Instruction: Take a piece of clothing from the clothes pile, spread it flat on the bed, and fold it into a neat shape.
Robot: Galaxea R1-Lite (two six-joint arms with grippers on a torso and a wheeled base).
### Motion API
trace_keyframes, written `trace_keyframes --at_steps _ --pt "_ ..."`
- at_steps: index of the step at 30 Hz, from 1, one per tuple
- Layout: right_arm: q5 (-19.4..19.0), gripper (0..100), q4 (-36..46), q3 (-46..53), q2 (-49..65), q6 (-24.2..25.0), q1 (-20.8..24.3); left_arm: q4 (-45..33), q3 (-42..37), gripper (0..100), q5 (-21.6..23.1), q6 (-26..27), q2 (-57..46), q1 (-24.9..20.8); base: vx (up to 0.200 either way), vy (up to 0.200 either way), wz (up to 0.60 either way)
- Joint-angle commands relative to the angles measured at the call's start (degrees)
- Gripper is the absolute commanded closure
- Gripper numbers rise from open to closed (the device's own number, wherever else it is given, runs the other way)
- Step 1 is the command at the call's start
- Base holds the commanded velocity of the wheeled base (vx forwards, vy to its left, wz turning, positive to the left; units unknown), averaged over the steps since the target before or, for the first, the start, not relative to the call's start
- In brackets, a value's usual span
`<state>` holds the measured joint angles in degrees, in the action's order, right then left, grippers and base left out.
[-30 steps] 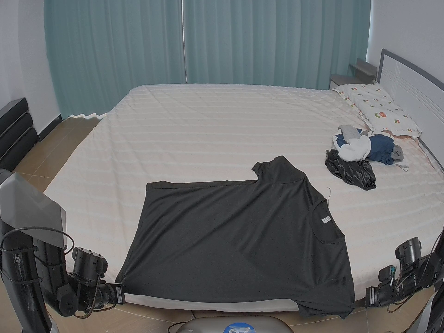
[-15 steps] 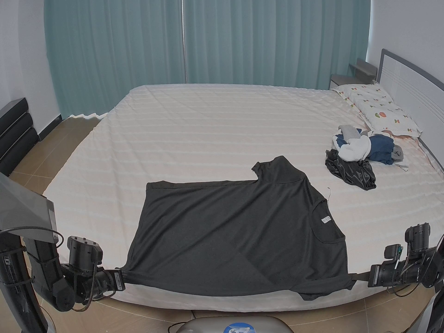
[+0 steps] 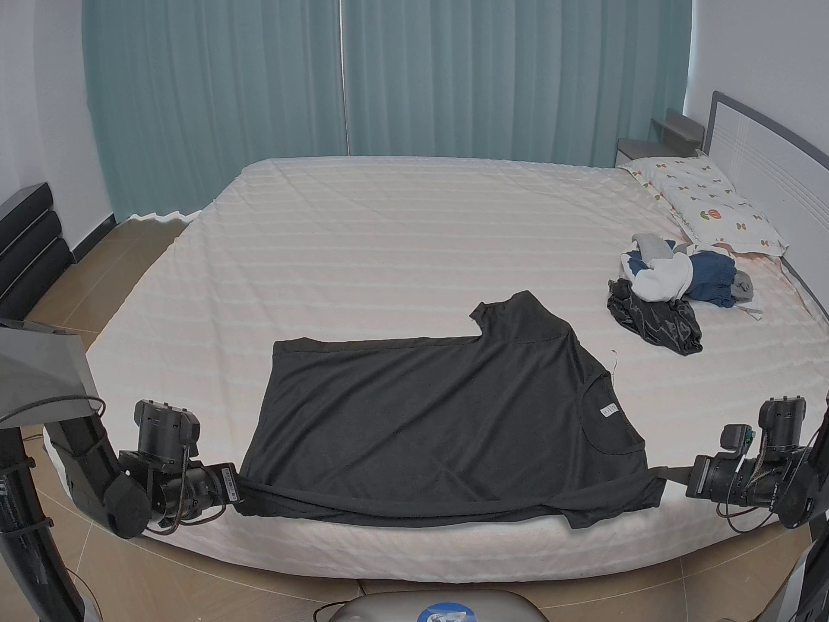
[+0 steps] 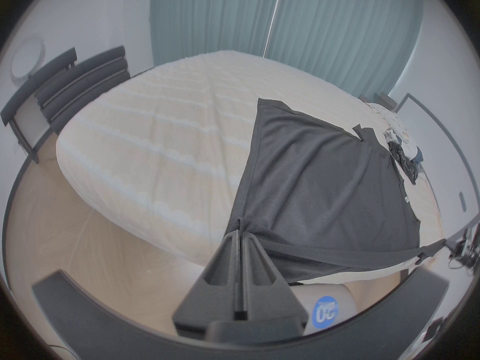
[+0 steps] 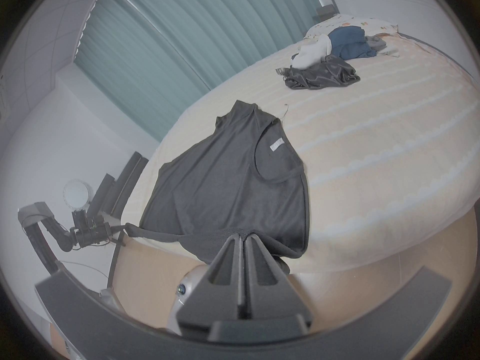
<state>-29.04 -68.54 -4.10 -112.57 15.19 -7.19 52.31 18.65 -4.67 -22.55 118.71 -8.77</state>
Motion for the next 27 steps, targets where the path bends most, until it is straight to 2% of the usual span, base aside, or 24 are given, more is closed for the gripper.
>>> trace_keyframes --at_steps 1,2,4,5,6,8,14,18,23,27 --pt "-0.1 100 -3.5 -1.2 -2.5 2.0 0.0 -7.0 7.3 100 3.5 -3.7 -3.4 1.5 0.000 0.000 0.00" --pt "0.0 100 -5.3 -1.3 -3.8 2.1 -0.1 -13.6 10.9 100 5.9 -5.5 -5.3 2.2 0.000 0.000 0.00" --pt "0.0 100 -6.8 -0.8 -5.1 2.1 -0.1 -21.2 14.9 100 7.7 -7.7 -7.4 2.7 0.000 0.000 0.00" --pt "0.0 100 -7.5 -0.7 -5.5 2.1 -0.1 -24.4 16.7 100 8.3 -8.6 -7.9 2.9 0.000 0.000 0.00" --pt "0.0 100 -7.5 -0.7 -5.5 2.1 -0.1 -24.4 16.7 100 8.3 -8.6 -7.9 2.9 0.000 0.000 0.00" --pt "-0.1 100 -9.2 -0.3 -6.4 2.2 -0.2 -35.1 22.9 100 9.9 -11.5 -8.3 3.7 0.000 0.000 0.00" --pt "-0.1 100 -9.8 -0.2 -5.7 4.5 -0.3 -51.8 32.4 100 12.5 -12.3 -7.7 6.0 0.000 0.000 0.00" --pt "-0.1 100 -9.9 0.9 -5.8 4.3 -0.7 -58.5 34.2 100 13.9 -11.8 -7.5 6.1 0.000 0.000 0.00" --pt "-1.5 100 -11.6 2.6 -5.7 4.1 -1.9 -60.0 33.6 100 14.1 -11.5 -6.6 6.1 0.000 0.000 0.00" --pt "-2.6 100 -12.4 4.1 -5.6 3.6 -3.2 -63.9 32.9 100 14.1 -7.7 -6.4 6.1 0.000 0.000 0.00"
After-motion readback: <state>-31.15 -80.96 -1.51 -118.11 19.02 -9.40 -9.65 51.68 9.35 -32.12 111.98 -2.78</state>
